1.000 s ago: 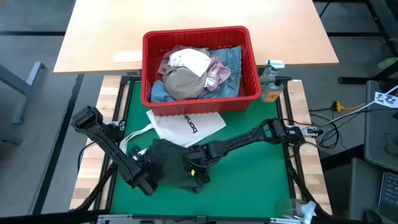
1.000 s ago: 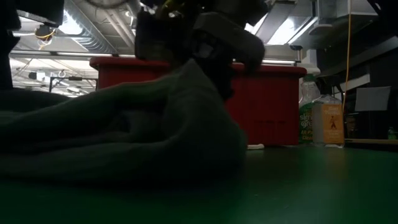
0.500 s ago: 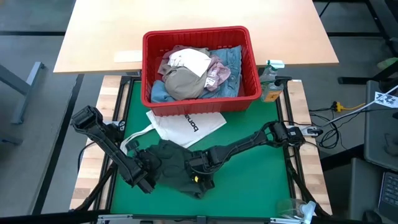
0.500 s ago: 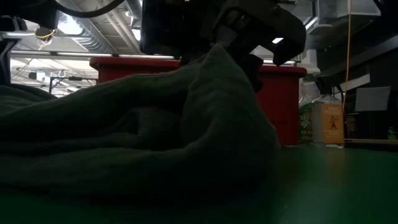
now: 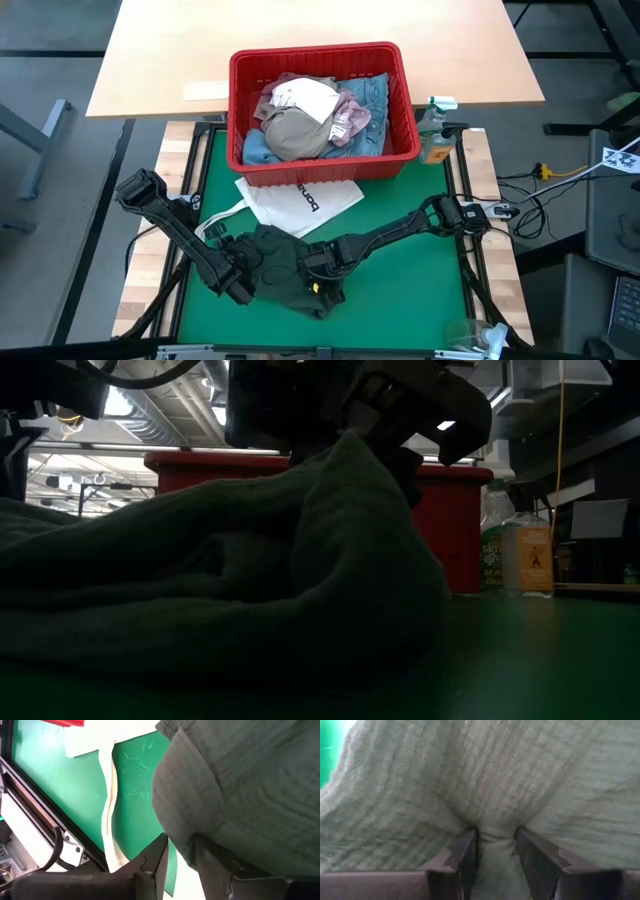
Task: Fold laundry
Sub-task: Fold the green shirt
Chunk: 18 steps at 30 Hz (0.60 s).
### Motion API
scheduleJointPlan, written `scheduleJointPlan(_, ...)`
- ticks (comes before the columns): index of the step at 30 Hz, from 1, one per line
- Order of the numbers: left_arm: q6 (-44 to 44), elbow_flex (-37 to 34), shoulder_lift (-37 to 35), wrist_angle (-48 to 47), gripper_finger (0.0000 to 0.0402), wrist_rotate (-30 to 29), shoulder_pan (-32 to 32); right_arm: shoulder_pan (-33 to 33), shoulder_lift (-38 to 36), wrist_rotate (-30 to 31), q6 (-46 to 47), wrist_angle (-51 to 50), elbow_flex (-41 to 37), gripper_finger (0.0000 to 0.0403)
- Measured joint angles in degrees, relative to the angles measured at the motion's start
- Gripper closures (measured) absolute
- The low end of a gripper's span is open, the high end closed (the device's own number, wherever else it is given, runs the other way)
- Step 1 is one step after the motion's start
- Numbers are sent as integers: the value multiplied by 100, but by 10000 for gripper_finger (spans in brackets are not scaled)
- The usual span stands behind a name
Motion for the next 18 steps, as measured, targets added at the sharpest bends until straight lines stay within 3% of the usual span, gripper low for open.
scheduleJointPlan(18,-349,1078,0,-1065,309,56,-703,0,4,2,-2,2,0,256)
